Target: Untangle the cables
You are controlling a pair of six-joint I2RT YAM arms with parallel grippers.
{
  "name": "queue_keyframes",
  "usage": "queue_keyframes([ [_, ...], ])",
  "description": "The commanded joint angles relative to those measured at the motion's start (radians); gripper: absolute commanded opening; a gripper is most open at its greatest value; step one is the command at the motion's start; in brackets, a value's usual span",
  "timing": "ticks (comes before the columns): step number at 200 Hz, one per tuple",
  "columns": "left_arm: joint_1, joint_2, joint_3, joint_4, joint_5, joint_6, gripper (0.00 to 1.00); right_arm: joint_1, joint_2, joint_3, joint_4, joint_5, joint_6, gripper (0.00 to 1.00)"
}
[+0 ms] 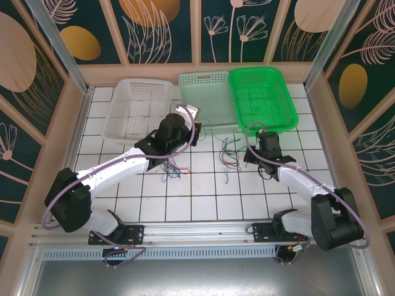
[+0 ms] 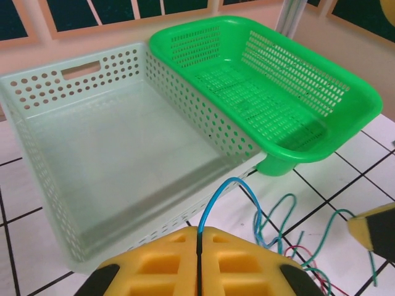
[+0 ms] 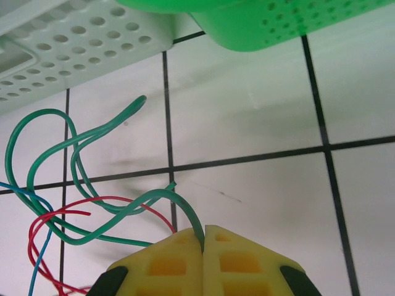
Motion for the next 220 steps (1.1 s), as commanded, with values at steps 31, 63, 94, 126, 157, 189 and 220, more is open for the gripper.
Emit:
queue_keyframes([
  [31, -0.001, -0.039, 0.014, -0.04, -0.152, 0.021, 0.1, -0.01, -0.004, 0.005, -0.124, 0.092, 0.002, 0.0],
  [63, -0.002, -0.1, 0.009, 0.01, -0.153, -0.006, 0.11, -0.01, 0.039, 0.031, -0.163, 0.141, -0.003, 0.0],
  [94, -0.002, -0.134, 0.002, 0.067, -0.048, -0.031, 0.11, -0.005, 0.059, 0.042, -0.175, 0.146, -0.013, 0.0],
  [126, -0.002, -0.126, -0.004, 0.096, 0.034, -0.056, 0.1, 0.005, 0.072, 0.043, -0.157, 0.122, -0.023, 0.0],
  [157, -0.002, -0.137, -0.002, 0.109, 0.01, -0.065, 0.1, 0.013, 0.086, 0.045, -0.142, 0.108, -0.033, 0.0],
  [189, -0.002, -0.165, 0.052, 0.157, 0.011, -0.031, 0.1, 0.022, 0.105, 0.05, -0.131, 0.096, -0.045, 0.16],
  [220, -0.002, -0.137, 0.141, 0.146, 0.051, -0.003, 0.1, 0.021, 0.099, 0.05, -0.136, 0.111, -0.046, 0.28],
])
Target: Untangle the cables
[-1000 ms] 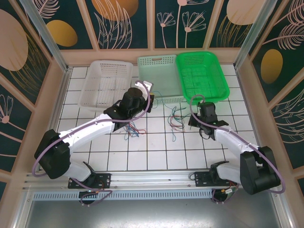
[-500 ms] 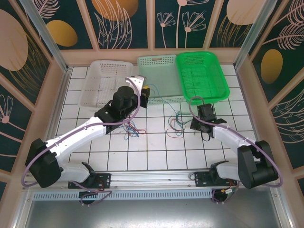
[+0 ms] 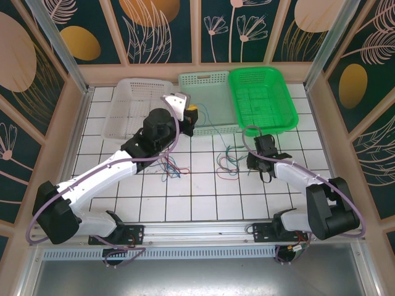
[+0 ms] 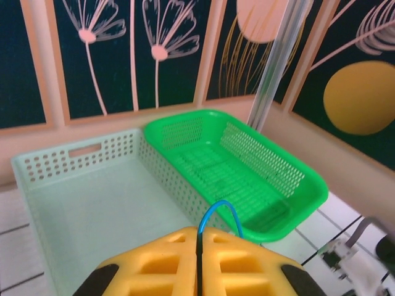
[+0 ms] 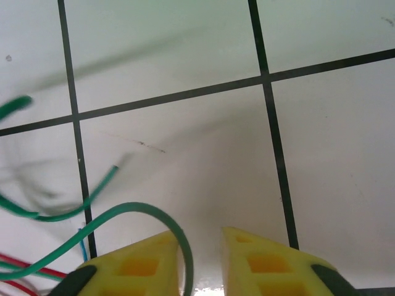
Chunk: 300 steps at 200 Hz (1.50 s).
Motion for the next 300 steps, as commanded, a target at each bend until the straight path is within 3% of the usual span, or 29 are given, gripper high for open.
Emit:
queue_keyframes([
  [1, -0.002, -0.002, 0.083, 0.066, 0.044, 0.031, 0.1, 0.006, -0.001, 0.023, 0.002, 0.008, -0.013, 0.29],
  [20, -0.002, 0.025, 0.094, 0.073, 0.104, 0.02, 0.11, 0.007, -0.034, 0.018, 0.008, -0.003, -0.015, 0.56],
  [60, -0.002, 0.102, 0.083, 0.083, 0.265, -0.044, 0.12, 0.015, -0.188, 0.035, 0.037, -0.052, -0.035, 0.64],
  [106, -0.001, 0.154, 0.065, 0.112, 0.347, -0.094, 0.14, 0.088, -0.264, 0.071, 0.122, -0.101, -0.164, 0.71],
  [135, -0.002, 0.153, 0.062, 0.117, 0.346, -0.096, 0.15, 0.118, -0.197, 0.077, 0.175, -0.12, -0.196, 0.72],
  [155, -0.002, 0.146, 0.057, 0.085, 0.319, -0.084, 0.21, 0.117, -0.105, 0.123, 0.114, -0.052, -0.165, 0.72],
  [173, -0.002, 0.159, 0.053, 0.027, 0.279, -0.084, 0.31, 0.117, -0.017, 0.166, 0.078, -0.065, -0.142, 0.71],
  [217, -0.002, 0.192, -0.027, -0.053, 0.217, -0.142, 0.39, 0.115, 0.104, 0.204, 0.055, -0.069, -0.097, 0.68],
  [300, -0.002, 0.404, -0.118, 0.065, 0.384, -0.327, 0.37, 0.052, 0.067, 0.154, 0.076, -0.071, -0.008, 0.68],
])
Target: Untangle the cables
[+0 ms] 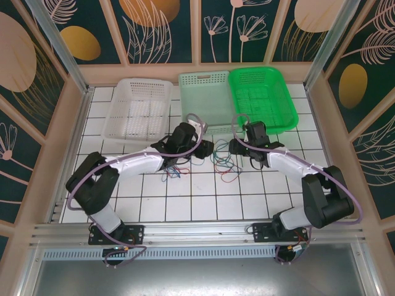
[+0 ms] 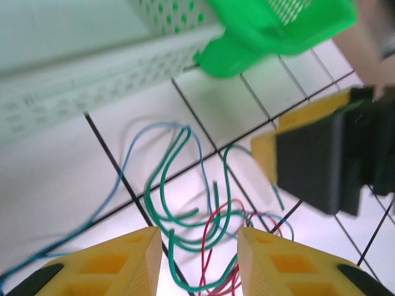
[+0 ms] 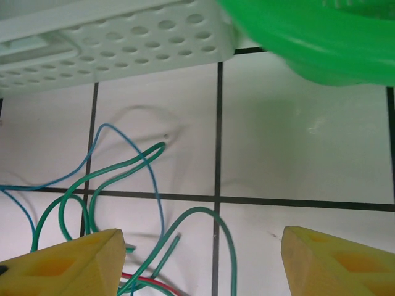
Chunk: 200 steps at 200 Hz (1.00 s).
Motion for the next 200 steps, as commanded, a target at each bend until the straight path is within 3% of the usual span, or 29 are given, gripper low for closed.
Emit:
queue_keyframes([
  [1, -0.002, 0.046, -0.003, 0.084, 0.073, -0.066, 0.37, -0.018, -0.039, -0.02, -0.002, 0.008, 0.035, 0.68],
  [87, -0.002, 0.17, -0.015, 0.157, 0.139, -0.121, 0.35, -0.031, -0.058, -0.033, 0.006, 0.001, 0.038, 0.68],
  [103, -0.002, 0.183, -0.014, 0.178, 0.152, -0.127, 0.27, -0.032, -0.066, -0.039, 0.01, -0.004, 0.036, 0.68],
  [133, -0.002, 0.177, 0.018, 0.188, 0.152, -0.118, 0.0, -0.031, -0.068, -0.064, 0.033, -0.029, 0.051, 0.69],
  [200, -0.001, 0.043, 0.027, 0.087, 0.11, 0.017, 0.0, -0.036, -0.019, -0.083, 0.035, -0.046, 0.055, 0.71],
])
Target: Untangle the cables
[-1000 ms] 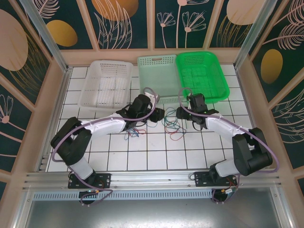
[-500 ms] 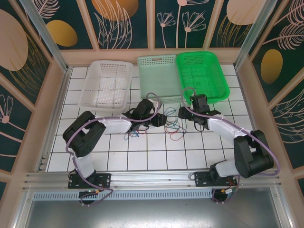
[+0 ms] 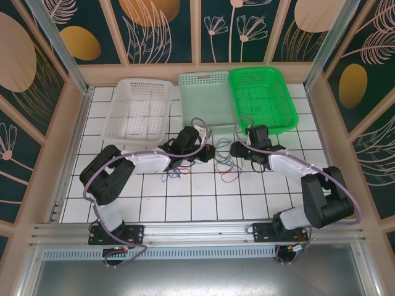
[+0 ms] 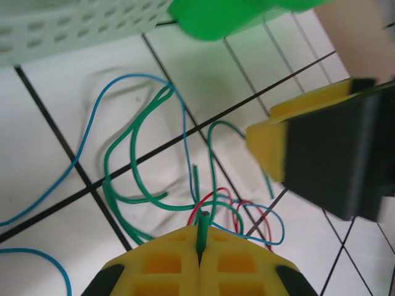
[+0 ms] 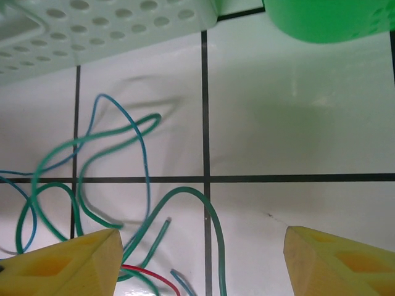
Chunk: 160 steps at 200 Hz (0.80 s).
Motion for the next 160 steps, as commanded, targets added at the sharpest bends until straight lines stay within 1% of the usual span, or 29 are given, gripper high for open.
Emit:
queue_keyframes([
  [1, -0.001, -0.067, 0.031, -0.043, -0.014, 0.075, 0.0, -0.012, -0.019, -0.026, 0.008, 0.001, 0.013, 0.71],
  [18, -0.002, -0.079, 0.034, -0.063, -0.023, 0.097, 0.0, -0.014, -0.061, -0.048, 0.007, 0.009, 0.008, 0.71],
  [22, -0.002, -0.108, 0.035, -0.065, -0.024, 0.101, 0.0, -0.015, -0.069, -0.053, 0.005, 0.006, 0.008, 0.71],
  [38, -0.002, -0.137, 0.041, -0.067, -0.02, 0.117, 0.0, -0.015, -0.097, -0.074, -0.019, -0.015, 0.021, 0.72],
  [75, -0.002, -0.188, 0.055, -0.049, 0.064, 0.169, 0.0, -0.023, -0.144, -0.129, -0.042, -0.005, 0.086, 0.71],
  [98, -0.002, -0.216, 0.049, -0.062, 0.081, 0.229, 0.0, -0.044, -0.178, -0.149, 0.003, -0.068, 0.093, 0.71],
  [108, -0.003, -0.219, 0.049, -0.07, 0.095, 0.247, 0.0, -0.044, -0.184, -0.152, 0.024, -0.106, 0.091, 0.69],
  [115, -0.003, -0.222, 0.046, -0.071, 0.103, 0.254, 0.0, -0.043, -0.183, -0.155, 0.037, -0.129, 0.089, 0.66],
  [122, -0.003, -0.223, 0.039, -0.066, 0.108, 0.255, 0.0, -0.043, -0.181, -0.156, 0.045, -0.145, 0.087, 0.61],
  [146, -0.003, -0.234, 0.007, -0.02, 0.122, 0.25, 0.0, -0.045, -0.176, -0.16, 0.043, -0.147, 0.086, 0.37],
  [160, -0.004, -0.233, 0.001, -0.005, 0.131, 0.254, 0.0, -0.049, -0.183, -0.161, 0.036, -0.138, 0.085, 0.21],
])
